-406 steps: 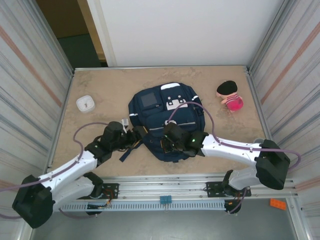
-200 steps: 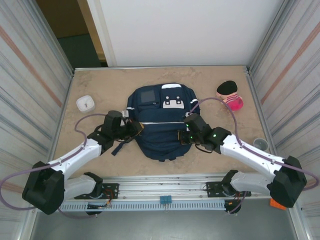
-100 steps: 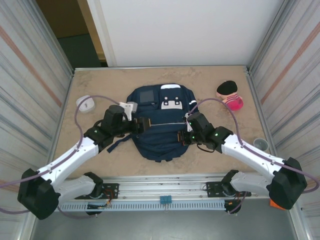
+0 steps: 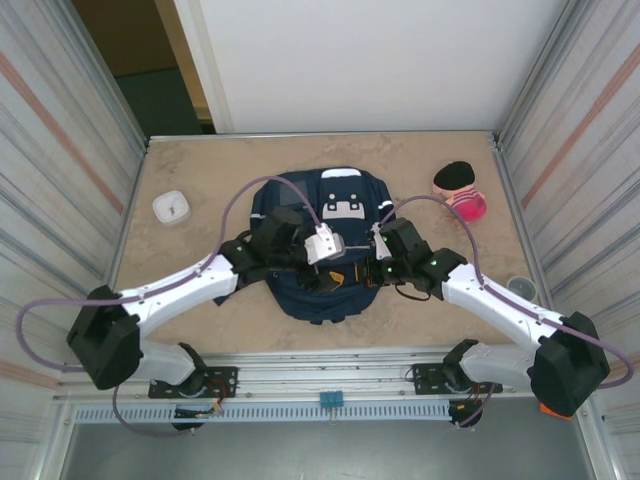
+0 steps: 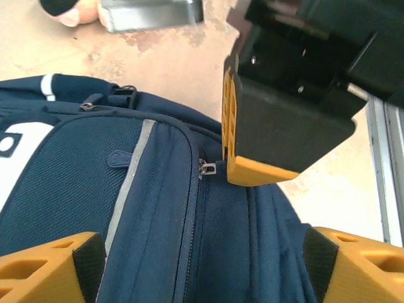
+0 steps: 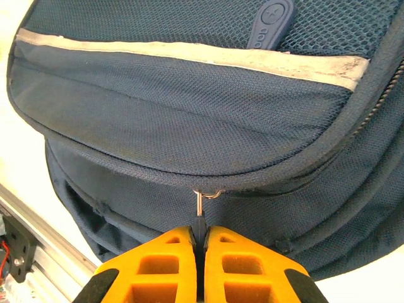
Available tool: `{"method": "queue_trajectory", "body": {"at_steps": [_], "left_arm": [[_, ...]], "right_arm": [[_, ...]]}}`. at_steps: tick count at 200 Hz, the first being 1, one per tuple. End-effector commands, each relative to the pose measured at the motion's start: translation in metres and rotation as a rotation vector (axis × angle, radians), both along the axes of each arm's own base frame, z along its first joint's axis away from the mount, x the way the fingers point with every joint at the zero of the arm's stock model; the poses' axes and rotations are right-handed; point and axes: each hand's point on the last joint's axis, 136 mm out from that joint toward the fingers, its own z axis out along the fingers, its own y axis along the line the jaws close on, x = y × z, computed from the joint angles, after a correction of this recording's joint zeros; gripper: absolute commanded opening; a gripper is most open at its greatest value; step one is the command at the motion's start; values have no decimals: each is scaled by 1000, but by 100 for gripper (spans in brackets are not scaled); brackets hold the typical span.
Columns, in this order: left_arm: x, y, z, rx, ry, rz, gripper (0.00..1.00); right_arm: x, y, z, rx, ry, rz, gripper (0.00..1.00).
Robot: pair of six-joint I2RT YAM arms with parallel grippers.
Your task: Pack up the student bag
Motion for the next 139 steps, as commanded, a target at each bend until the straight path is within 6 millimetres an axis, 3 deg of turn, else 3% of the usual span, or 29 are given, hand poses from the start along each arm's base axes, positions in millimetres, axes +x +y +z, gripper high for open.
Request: {"method": "queue_trajectory", "body": {"at_steps": [1,39,59,68,84,92,139], "left_arm": [[6,-14,6,25,-109,-108,83],[37,-18,-30,120,-152,-28,74],[45,-16,-42,154,-160,0,49],[43,-15,-42,151,-160,-5,39],[40,-10,-41,146,-170,-1,14],[37,-7,-40,143,-171,-8,8],[14,1,-30,94,-140,-67,2]], "right_arm": [[7,11,10,53,-32,32,0],[7,12,10,56,-26,29,0],[10,3,5,32,-19,-11,0],[13,-5,3,15,-14,-47,0],[21,-21,-2,-17,-12,-119,0],[25,-30,-4,-31,-13,-156,0],[59,-75,-9,-94,-57,-356,0]]}}
